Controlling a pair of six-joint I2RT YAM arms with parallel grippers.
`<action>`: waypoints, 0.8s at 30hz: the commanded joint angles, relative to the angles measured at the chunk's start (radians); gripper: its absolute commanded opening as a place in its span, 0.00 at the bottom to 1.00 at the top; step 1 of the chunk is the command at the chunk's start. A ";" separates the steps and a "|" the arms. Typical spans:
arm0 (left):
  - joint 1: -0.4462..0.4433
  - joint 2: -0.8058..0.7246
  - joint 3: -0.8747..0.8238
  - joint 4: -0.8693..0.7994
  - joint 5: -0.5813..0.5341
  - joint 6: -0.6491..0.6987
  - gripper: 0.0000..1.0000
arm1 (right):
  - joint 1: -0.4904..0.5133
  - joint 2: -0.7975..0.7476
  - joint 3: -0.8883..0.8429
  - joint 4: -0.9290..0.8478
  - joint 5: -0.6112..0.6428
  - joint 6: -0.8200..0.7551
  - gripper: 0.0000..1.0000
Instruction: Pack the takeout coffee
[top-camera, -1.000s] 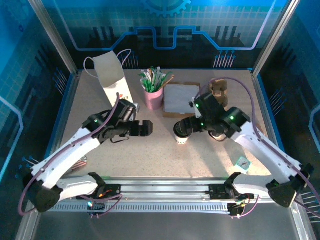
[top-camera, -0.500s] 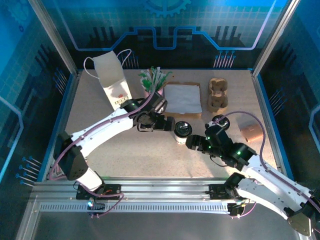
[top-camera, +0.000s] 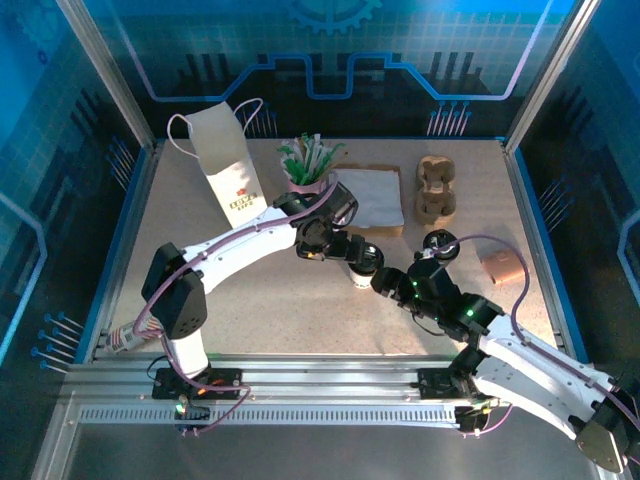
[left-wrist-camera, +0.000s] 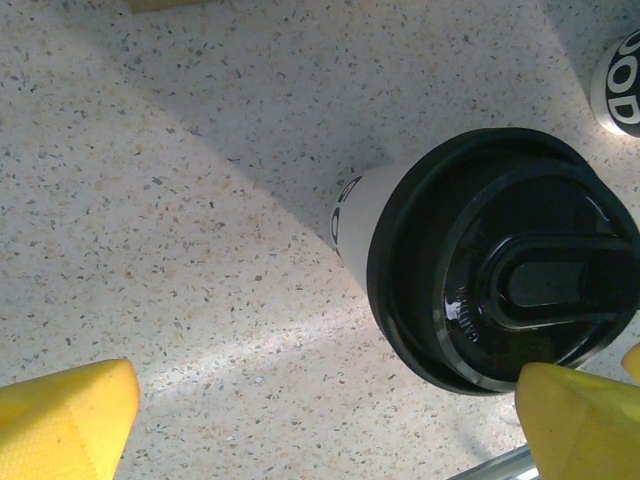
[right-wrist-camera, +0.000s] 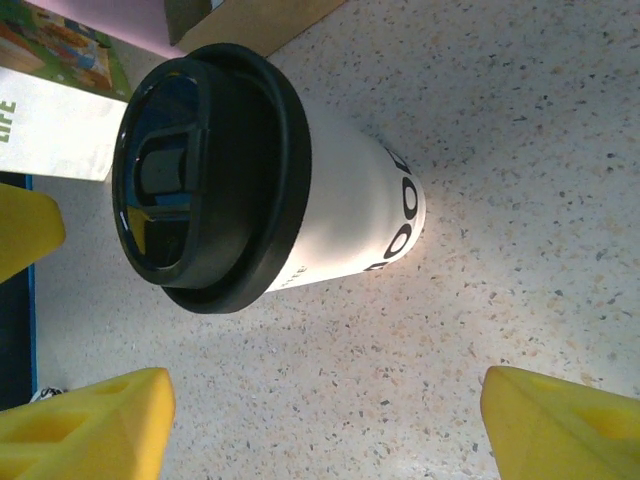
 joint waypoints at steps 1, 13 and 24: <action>-0.006 0.036 0.035 -0.031 0.004 0.013 0.98 | 0.012 0.007 -0.018 0.067 0.032 0.051 0.80; -0.006 0.080 0.042 -0.024 0.011 0.008 0.98 | 0.008 0.002 -0.095 0.180 0.038 0.128 0.79; -0.005 0.086 -0.002 -0.004 0.028 0.002 0.98 | 0.004 -0.024 -0.188 0.353 0.059 0.217 0.79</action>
